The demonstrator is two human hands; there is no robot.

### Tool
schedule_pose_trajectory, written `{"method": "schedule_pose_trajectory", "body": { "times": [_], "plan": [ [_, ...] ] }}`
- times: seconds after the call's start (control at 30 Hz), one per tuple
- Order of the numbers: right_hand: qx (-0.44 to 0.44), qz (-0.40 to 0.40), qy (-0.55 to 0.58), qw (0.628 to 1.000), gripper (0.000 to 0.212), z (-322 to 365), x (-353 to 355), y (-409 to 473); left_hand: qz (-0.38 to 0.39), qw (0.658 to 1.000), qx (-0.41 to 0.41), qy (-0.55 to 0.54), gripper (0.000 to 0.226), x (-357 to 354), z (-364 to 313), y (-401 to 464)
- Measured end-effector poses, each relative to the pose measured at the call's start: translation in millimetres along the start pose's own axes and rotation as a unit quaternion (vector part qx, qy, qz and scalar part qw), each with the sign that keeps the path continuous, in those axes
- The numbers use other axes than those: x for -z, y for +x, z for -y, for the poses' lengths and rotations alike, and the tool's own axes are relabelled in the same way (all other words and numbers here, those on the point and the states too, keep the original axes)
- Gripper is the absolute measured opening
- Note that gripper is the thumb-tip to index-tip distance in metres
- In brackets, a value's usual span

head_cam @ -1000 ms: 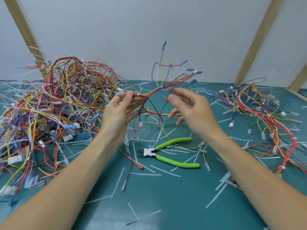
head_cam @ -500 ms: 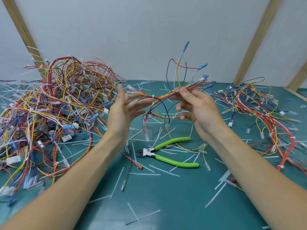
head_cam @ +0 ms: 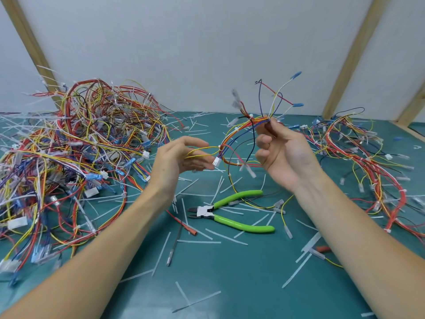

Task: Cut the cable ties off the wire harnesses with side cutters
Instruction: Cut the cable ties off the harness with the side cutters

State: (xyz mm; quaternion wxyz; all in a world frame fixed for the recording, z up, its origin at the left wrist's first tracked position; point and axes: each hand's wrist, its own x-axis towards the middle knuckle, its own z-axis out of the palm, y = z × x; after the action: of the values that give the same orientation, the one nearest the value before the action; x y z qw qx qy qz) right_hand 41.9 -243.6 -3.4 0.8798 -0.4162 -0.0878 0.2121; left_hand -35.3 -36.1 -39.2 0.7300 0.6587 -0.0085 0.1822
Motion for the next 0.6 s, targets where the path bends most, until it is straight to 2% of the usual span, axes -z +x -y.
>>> {"method": "schedule_pose_trajectory", "body": {
  "times": [0.13, 0.23, 0.37, 0.6],
  "plan": [
    [-0.017, 0.014, 0.052, 0.998, 0.029, 2, 3, 1, 0.057, 0.997, 0.007, -0.047, 0.042, 1, -2, -2],
    [-0.026, 0.013, 0.085, 0.996, 0.042, 2, 6, 1, 0.064, 0.998, -0.010, -0.010, 0.039, 2, -3, -2],
    [-0.041, 0.004, 0.104, 0.994, 0.011, 1, 12, 5, 0.095, 0.987, -0.057, 0.119, 0.034, -4, -3, -6],
    [-0.059, 0.026, 0.067, 0.996, 0.009, -3, 10, 5, 0.127, 0.964, -0.113, 0.205, 0.011, -17, -8, -13]
  ]
}}
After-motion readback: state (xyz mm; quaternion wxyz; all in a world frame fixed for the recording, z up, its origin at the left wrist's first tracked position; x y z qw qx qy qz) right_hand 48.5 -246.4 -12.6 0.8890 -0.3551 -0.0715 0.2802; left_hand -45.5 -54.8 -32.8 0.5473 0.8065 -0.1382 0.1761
